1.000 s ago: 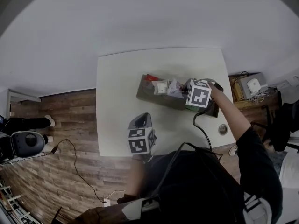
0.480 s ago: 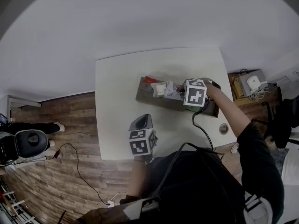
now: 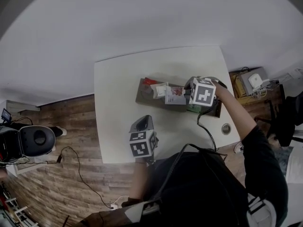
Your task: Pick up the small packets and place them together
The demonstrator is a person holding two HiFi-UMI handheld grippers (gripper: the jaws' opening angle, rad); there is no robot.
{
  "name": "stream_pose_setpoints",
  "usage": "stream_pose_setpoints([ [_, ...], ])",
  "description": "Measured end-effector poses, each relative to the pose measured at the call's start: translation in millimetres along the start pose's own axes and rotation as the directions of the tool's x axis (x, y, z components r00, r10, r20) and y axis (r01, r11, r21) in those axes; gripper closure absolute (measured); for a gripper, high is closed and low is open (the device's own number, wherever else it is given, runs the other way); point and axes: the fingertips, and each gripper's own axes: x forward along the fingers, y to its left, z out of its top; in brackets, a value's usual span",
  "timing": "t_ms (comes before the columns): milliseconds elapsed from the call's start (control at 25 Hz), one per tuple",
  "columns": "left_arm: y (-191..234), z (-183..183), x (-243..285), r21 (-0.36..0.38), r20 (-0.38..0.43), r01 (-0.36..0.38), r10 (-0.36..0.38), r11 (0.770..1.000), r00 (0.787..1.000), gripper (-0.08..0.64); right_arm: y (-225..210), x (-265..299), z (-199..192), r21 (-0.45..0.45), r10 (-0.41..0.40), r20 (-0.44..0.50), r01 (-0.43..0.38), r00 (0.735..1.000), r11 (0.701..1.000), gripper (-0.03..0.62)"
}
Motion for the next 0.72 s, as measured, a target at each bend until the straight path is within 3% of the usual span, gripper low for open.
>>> stream_pose_setpoints([
  [280, -9.0, -1.4, 4.5, 0.018, -0.014, 0.022, -0.022, 1.000, 1.000, 0.562, 4.1, -28.4, -41.4, 0.128, -0.016, 0.023, 0.013, 1.000, 0.992, 0.499],
  [720, -25.1, 2.9, 10.3, 0.062, -0.027, 0.056, -0.054, 0.997, 0.998, 0.563, 34.2, -7.8, -82.9, 0.258, 0.017, 0.063, -0.033, 0.998, 0.966, 0.495],
])
